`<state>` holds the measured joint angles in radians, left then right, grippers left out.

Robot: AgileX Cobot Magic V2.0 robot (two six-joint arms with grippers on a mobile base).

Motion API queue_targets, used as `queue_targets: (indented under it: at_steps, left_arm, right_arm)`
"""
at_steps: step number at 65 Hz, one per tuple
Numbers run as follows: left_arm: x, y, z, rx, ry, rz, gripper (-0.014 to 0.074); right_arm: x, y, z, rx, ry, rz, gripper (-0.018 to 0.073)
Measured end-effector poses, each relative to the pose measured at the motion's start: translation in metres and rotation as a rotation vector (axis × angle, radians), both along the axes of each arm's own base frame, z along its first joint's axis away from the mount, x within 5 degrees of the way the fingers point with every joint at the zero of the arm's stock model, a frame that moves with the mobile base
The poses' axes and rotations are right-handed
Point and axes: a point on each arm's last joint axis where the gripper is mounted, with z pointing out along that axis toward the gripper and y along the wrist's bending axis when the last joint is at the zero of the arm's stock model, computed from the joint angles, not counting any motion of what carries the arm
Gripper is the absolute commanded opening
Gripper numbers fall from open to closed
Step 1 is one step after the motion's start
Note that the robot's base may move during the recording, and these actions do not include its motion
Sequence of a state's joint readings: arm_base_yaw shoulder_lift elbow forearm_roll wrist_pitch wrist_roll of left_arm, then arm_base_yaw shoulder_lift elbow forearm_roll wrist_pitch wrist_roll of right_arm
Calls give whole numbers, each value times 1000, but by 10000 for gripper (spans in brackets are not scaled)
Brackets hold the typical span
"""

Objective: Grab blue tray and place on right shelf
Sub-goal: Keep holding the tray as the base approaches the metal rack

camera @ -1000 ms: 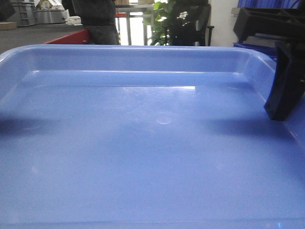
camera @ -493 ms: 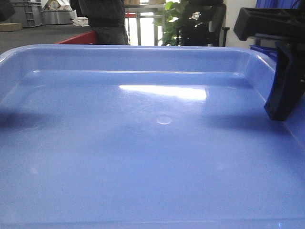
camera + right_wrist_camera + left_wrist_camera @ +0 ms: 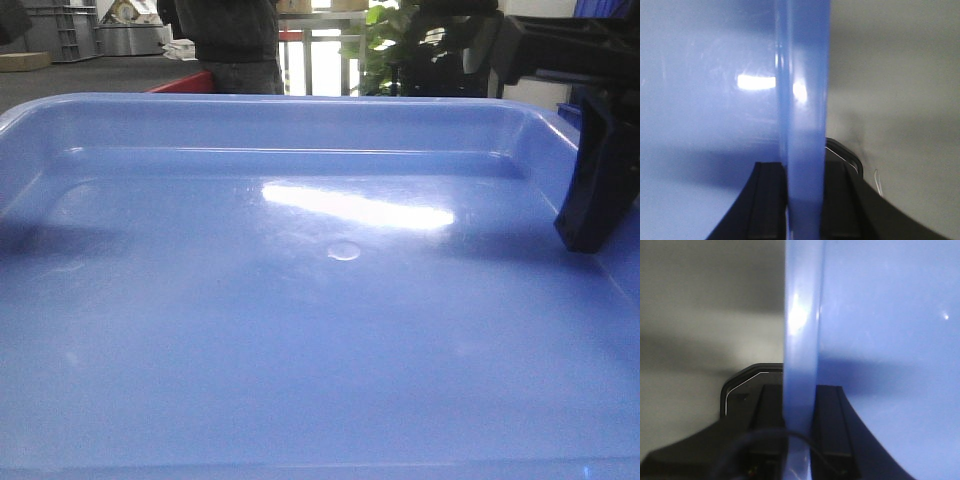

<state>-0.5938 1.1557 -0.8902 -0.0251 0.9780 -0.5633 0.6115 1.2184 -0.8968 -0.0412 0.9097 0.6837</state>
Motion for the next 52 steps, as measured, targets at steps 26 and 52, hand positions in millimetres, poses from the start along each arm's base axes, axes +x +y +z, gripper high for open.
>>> queue_targets:
  at_steps: [26, 52]
  left_arm:
    - [0, 0, 0, 1, 2, 0, -48]
    - [0, 0, 0, 1, 2, 0, -48]
  right_arm:
    - [0, 0, 0, 1, -1, 0, 161]
    - [0, 0, 0, 2, -3, 0, 161]
